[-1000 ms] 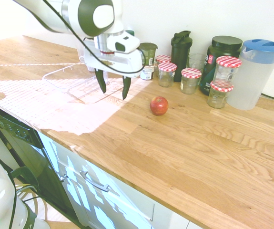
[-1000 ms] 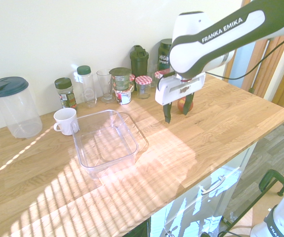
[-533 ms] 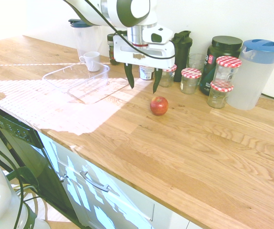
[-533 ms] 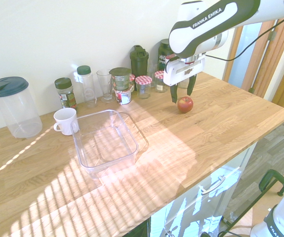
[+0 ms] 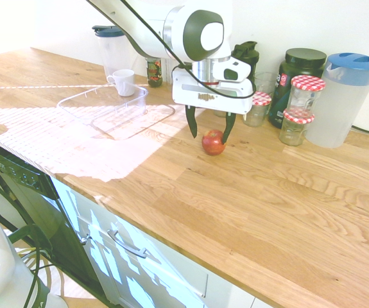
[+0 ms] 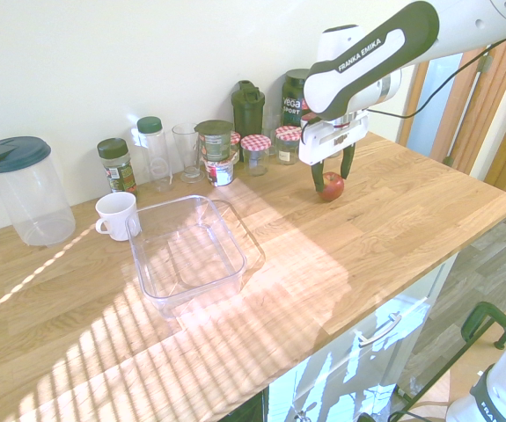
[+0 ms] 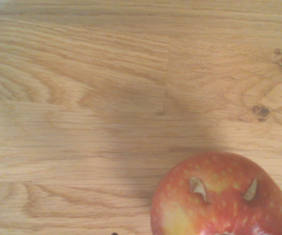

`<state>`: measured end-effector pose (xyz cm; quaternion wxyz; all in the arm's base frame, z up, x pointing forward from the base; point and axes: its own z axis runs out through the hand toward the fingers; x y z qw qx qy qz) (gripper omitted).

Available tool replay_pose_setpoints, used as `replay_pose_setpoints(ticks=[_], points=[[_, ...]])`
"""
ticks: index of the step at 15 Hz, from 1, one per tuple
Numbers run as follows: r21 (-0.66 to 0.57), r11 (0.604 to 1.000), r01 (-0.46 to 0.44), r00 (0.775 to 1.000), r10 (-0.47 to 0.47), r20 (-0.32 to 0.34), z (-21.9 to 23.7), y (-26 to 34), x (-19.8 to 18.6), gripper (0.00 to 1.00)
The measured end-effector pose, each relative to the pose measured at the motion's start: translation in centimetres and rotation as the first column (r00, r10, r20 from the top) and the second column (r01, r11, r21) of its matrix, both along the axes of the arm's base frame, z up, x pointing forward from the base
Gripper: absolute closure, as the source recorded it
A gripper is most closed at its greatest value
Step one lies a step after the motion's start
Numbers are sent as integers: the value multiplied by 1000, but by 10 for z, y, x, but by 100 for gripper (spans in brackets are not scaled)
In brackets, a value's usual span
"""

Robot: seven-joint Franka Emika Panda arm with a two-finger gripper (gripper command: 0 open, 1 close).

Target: Put the apple into the container

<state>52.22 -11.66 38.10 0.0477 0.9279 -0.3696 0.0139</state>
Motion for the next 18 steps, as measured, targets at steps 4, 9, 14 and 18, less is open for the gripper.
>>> replay_pose_setpoints(ticks=[4, 9, 14, 18], points=[[-1, 1000, -8, 1000, 8, -14, -10, 0, 2, 100], [-1, 1000, -16, 1000, 16, -22, -15, -4, 2, 100], [1, 1000, -29, 999, 29, -23, -16, -5, 1, 100], [6, 1000, -26, 1000, 26, 1, -3, -3, 9, 100]])
